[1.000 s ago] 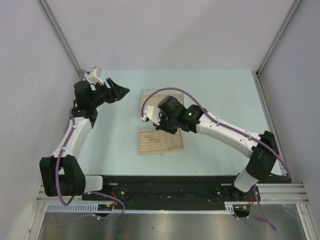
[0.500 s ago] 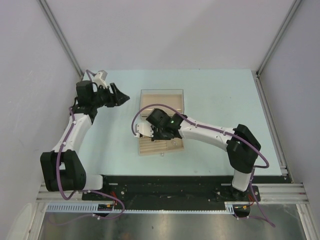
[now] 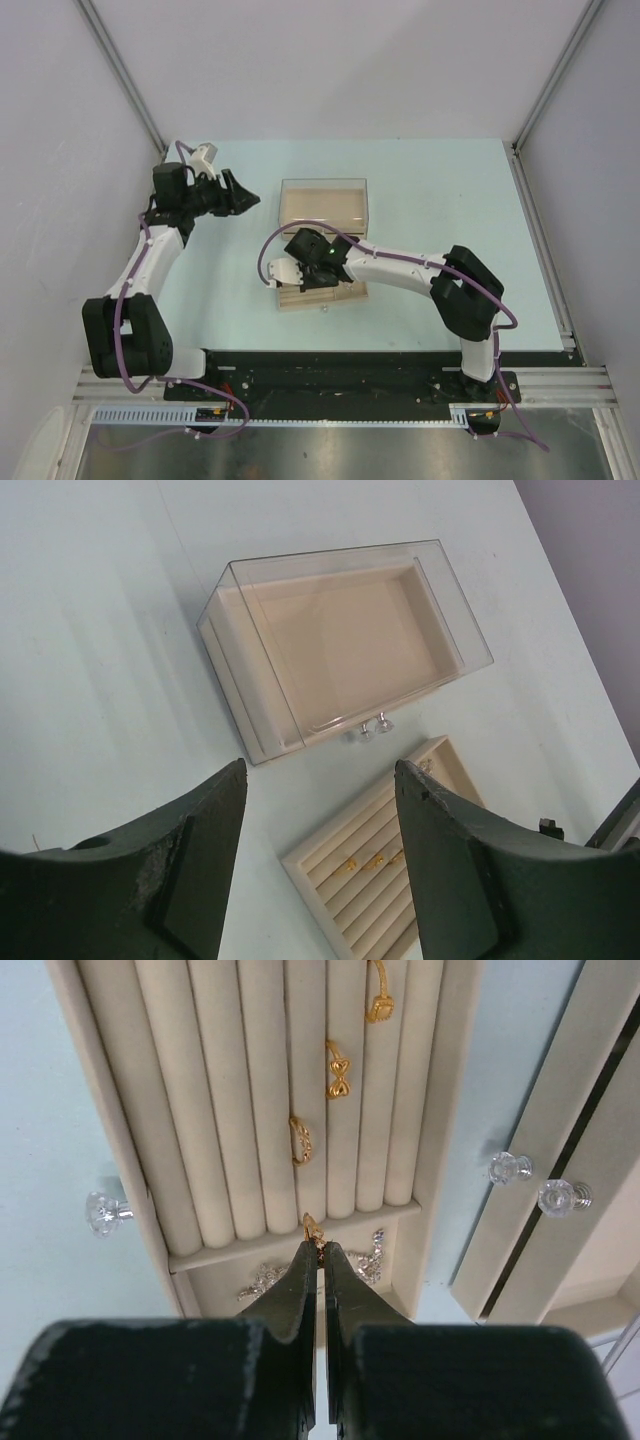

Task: Organize the mixed jewelry

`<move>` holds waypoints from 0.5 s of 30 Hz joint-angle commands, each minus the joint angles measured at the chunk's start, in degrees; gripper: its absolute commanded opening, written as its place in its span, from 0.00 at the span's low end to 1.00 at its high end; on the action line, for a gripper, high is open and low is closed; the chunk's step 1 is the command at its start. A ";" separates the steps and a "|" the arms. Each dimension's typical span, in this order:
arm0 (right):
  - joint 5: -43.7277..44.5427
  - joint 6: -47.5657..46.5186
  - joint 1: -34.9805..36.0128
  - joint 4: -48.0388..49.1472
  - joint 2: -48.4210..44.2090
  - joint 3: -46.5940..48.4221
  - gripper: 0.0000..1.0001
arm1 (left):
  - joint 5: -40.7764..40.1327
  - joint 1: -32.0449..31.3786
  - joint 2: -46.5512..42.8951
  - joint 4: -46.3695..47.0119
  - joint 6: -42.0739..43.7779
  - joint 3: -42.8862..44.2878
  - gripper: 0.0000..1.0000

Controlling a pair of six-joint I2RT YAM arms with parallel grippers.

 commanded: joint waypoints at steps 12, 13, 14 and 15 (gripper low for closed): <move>-0.35 -1.48 1.20 1.29 1.51 -1.24 0.00 | 3.34 1.31 1.59 2.36 1.11 -0.64 0.65; -0.26 -1.48 1.29 1.46 1.60 -1.33 0.00 | 3.34 1.39 1.59 2.45 1.11 -0.64 0.65; -0.26 -1.48 1.21 1.46 1.60 -1.42 0.00 | 3.60 1.31 1.68 2.45 1.11 -0.64 0.65; -0.43 -1.39 1.21 1.55 1.60 -1.42 0.00 | 3.61 1.31 1.51 2.54 1.02 -0.73 0.65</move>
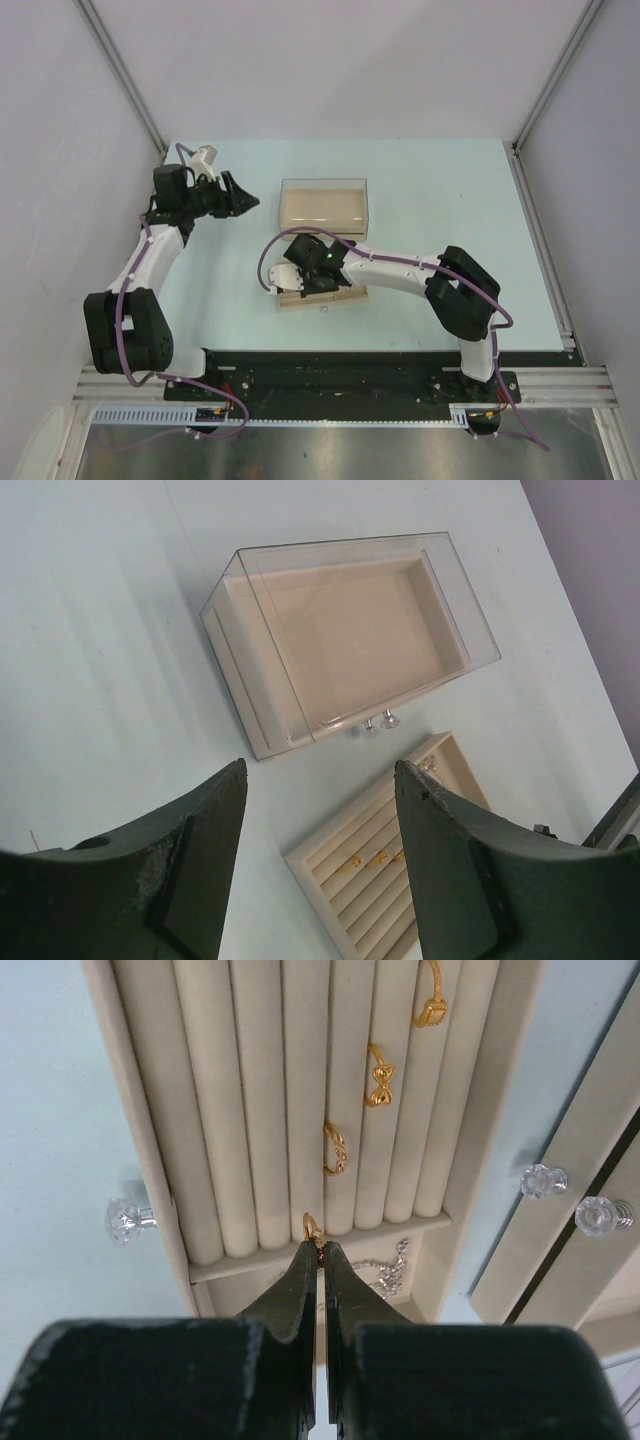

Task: Organize the mixed jewelry

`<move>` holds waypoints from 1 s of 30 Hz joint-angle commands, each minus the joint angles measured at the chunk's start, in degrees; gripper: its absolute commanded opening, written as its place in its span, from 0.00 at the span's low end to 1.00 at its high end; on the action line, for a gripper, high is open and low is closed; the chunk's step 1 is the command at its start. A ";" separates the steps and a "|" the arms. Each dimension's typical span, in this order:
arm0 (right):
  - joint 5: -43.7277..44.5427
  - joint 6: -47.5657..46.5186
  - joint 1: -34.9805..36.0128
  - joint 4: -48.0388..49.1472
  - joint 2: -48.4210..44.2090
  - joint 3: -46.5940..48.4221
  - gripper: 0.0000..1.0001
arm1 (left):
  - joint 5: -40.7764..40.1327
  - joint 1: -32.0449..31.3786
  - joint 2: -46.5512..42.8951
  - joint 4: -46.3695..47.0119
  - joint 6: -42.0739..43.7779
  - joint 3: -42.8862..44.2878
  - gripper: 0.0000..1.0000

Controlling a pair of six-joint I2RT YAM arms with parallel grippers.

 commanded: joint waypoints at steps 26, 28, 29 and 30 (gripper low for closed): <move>-0.50 -1.15 0.44 1.66 1.61 -0.79 0.00 | 2.87 1.13 0.77 3.56 0.47 -1.29 0.65; -0.42 -1.15 0.44 1.66 1.78 -0.88 0.00 | 2.87 1.31 0.85 3.56 0.47 -1.29 0.65; -0.42 -1.15 0.53 1.84 1.78 -0.88 0.00 | 3.04 1.31 0.94 3.56 0.47 -1.29 0.65; -0.42 -1.15 0.53 1.84 1.96 -0.96 0.00 | 3.04 1.40 0.94 3.64 0.47 -1.29 0.65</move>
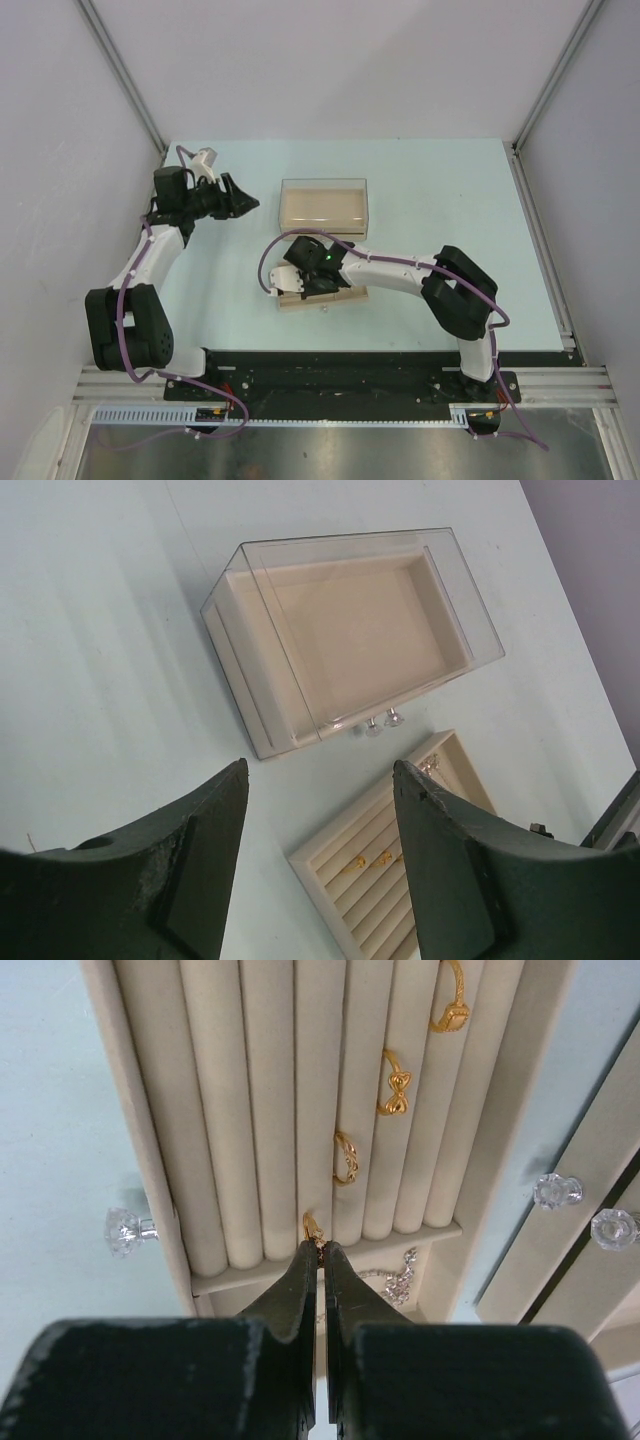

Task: Organize the mixed jewelry

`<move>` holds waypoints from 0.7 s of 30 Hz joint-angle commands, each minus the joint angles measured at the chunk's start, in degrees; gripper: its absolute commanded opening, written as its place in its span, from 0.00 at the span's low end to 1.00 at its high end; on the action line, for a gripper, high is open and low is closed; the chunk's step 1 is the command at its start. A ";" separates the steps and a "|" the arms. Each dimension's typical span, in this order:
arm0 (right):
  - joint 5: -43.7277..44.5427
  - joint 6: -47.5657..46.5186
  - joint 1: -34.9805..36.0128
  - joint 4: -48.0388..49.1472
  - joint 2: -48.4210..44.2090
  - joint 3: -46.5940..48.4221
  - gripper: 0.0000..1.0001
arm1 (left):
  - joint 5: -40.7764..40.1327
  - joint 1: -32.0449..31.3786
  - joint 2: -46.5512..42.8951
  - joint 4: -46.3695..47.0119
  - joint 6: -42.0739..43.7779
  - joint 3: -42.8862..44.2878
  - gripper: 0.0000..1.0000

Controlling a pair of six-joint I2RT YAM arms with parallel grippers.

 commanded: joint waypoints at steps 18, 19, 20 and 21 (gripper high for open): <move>-0.35 -1.35 0.31 1.58 2.69 -0.26 0.00 | 2.63 1.31 0.93 2.23 0.16 -0.52 0.65; -0.35 -1.35 0.31 1.67 2.86 -0.26 0.00 | 2.63 1.31 0.93 2.23 0.16 -0.52 0.65; -0.35 -1.35 0.31 1.75 3.04 -0.26 0.00 | 2.72 1.31 0.93 2.23 0.16 -0.44 0.65; -0.35 -1.44 0.31 1.67 3.21 -0.26 0.00 | 2.81 1.49 0.93 2.23 0.16 -0.43 0.64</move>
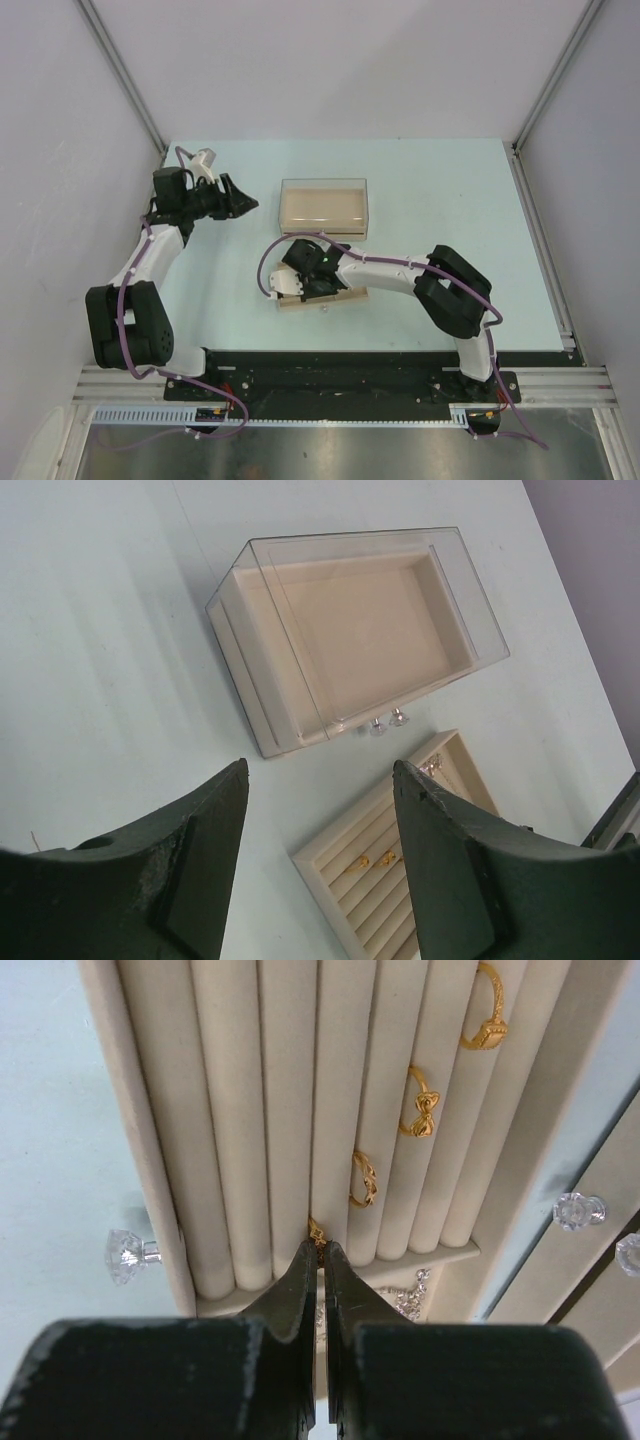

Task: Organize the mixed jewelry

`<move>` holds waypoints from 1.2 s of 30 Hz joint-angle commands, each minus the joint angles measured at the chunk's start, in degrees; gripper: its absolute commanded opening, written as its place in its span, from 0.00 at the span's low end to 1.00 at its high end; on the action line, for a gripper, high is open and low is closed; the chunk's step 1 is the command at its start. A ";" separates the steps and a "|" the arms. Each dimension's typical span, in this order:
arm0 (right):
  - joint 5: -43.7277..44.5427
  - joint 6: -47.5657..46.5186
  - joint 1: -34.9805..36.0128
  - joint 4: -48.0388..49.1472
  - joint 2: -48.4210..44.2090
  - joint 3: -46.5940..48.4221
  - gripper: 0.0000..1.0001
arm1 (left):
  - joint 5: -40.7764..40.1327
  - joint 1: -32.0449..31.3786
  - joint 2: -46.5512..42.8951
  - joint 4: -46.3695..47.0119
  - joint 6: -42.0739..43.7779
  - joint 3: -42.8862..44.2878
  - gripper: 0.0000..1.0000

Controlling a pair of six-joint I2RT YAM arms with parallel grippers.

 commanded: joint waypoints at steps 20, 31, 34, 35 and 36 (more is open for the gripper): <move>1.89 0.95 0.37 2.28 0.90 -0.24 0.22 | 3.49 1.25 0.27 1.68 0.36 -0.61 0.64; 4.35 1.92 -0.24 2.37 -2.35 -0.24 0.39 | 3.40 1.25 0.62 1.42 0.80 -0.35 0.64; 4.35 2.27 -0.24 2.29 -3.15 -0.16 0.41 | 3.31 1.34 0.89 1.33 1.06 -0.26 0.64; 4.35 2.36 -0.41 2.29 -3.41 -0.16 0.41 | 3.23 1.25 0.97 1.33 1.15 -0.17 0.64; 4.26 2.45 -0.42 2.20 -3.85 -0.16 0.42 | 3.14 1.34 0.98 1.33 1.24 -0.17 0.64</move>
